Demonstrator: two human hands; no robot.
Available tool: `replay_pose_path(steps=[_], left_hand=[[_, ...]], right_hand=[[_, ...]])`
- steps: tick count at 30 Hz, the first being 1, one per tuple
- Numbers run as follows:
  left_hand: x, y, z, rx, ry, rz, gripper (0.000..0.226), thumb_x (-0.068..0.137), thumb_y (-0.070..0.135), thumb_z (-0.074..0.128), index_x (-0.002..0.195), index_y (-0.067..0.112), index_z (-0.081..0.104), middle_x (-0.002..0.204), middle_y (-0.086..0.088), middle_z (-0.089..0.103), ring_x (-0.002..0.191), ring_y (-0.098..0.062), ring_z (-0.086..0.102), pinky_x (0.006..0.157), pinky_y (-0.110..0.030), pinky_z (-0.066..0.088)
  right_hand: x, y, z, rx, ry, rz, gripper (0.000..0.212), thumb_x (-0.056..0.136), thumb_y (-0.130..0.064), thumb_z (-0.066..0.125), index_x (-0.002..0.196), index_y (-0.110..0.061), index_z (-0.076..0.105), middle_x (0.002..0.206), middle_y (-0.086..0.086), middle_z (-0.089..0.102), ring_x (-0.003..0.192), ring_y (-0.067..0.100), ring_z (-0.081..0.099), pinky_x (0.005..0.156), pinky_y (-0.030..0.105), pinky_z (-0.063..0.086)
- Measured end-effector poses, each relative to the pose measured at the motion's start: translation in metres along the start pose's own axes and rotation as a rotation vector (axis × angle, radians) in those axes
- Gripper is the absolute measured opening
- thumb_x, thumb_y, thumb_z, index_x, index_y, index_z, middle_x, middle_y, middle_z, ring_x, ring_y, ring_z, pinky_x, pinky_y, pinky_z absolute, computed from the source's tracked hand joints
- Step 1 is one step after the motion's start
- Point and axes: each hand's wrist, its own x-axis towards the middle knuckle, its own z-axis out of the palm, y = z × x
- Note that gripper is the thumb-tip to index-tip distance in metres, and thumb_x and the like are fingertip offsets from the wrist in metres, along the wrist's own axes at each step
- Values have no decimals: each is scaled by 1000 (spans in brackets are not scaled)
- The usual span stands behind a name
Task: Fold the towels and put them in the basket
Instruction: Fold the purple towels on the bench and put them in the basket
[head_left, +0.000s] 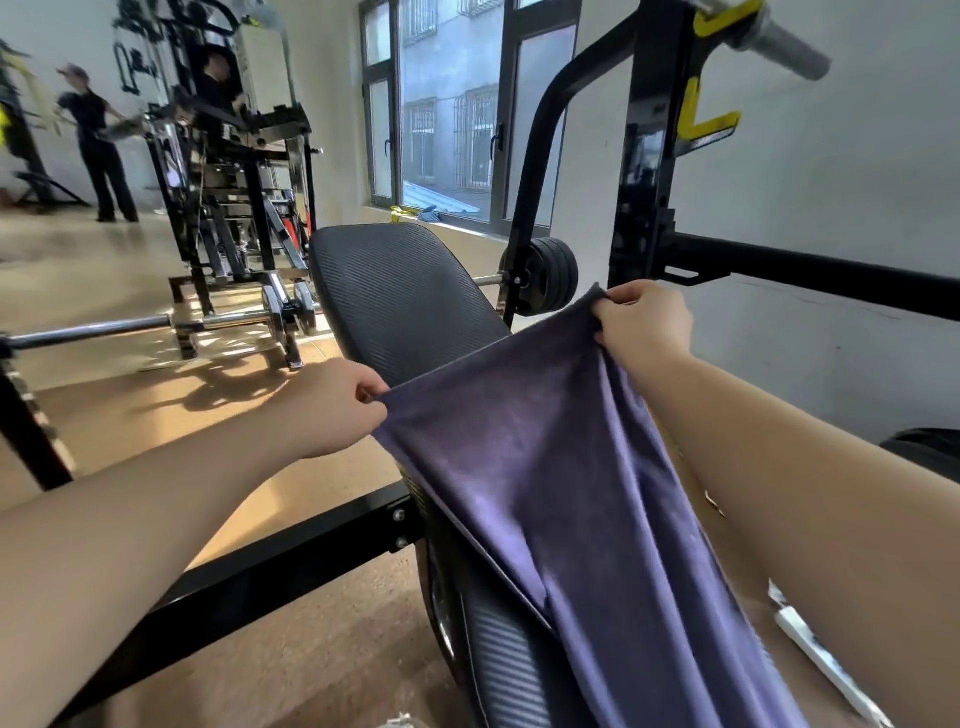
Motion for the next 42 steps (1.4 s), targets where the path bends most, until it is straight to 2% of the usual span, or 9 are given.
replay_pose_path(steps=[6, 9, 12, 16, 20, 23, 29, 34, 42], left_hand=[[39, -19, -4, -160, 413, 71, 17, 92, 8, 59, 93, 24, 58, 80, 7, 62, 72, -21, 62, 62, -29, 42], [53, -29, -6, -72, 400, 111, 40, 89, -3, 50, 75, 31, 66, 75, 7, 65, 68, -17, 58, 55, -17, 34], [62, -37, 0, -35, 343, 111, 49, 93, -4, 42, 96, 24, 81, 100, 3, 72, 76, -7, 55, 67, -17, 37], [72, -44, 11, -113, 432, 54, 46, 94, -3, 41, 109, 18, 79, 113, -4, 74, 75, -3, 54, 64, -17, 37], [90, -52, 10, -198, 533, -23, 42, 92, 0, 47, 108, 20, 79, 98, -7, 76, 60, -5, 56, 54, -18, 36], [104, -53, 4, -280, 520, -82, 38, 86, 5, 56, 115, 19, 77, 94, -1, 75, 66, -10, 63, 59, -21, 43], [124, -52, -5, -247, 548, -39, 48, 82, 3, 56, 124, 18, 73, 108, -4, 74, 93, -31, 69, 81, -29, 50], [130, -65, 3, -134, 535, -31, 41, 88, 5, 60, 123, 20, 74, 127, -10, 64, 103, -27, 66, 95, -31, 49], [107, -63, 16, -30, 550, 26, 47, 85, 15, 67, 131, 22, 65, 133, -9, 48, 126, -26, 46, 98, -27, 31]], right_hand=[[25, 3, 40, -46, 74, -32, 24, 90, -28, 66, 66, -29, 62, 72, -15, 64, 84, 17, 63, 73, 24, 43], [34, 7, 59, -33, 74, -14, 14, 91, -28, 63, 77, -26, 67, 79, -11, 67, 85, 19, 63, 73, 24, 43], [40, 13, 77, 17, 11, 24, 9, 92, -28, 59, 90, -24, 68, 85, 4, 75, 80, 24, 73, 77, 39, 61], [47, 25, 100, 129, -49, 67, 16, 94, -22, 59, 79, -28, 58, 77, 7, 75, 48, 13, 69, 53, 40, 63], [60, 30, 120, 99, -92, 24, 16, 80, -32, 59, 68, -30, 69, 67, 1, 74, 69, 28, 74, 72, 49, 63], [76, 26, 137, 77, -154, -2, 16, 81, -33, 57, 74, -25, 68, 84, 7, 76, 92, 36, 71, 87, 53, 58], [93, 10, 158, -37, -101, -44, 23, 93, -28, 57, 109, -23, 73, 103, -1, 73, 106, 26, 67, 87, 25, 46], [83, 29, 176, -242, -477, 46, 49, 98, -16, 45, 146, -6, 41, 137, 17, 55, 125, 36, 52, 108, 38, 42], [69, 41, 151, -362, -445, -68, 67, 100, -31, 52, 158, -16, 24, 149, 16, 50, 134, 37, 49, 106, 37, 38]])
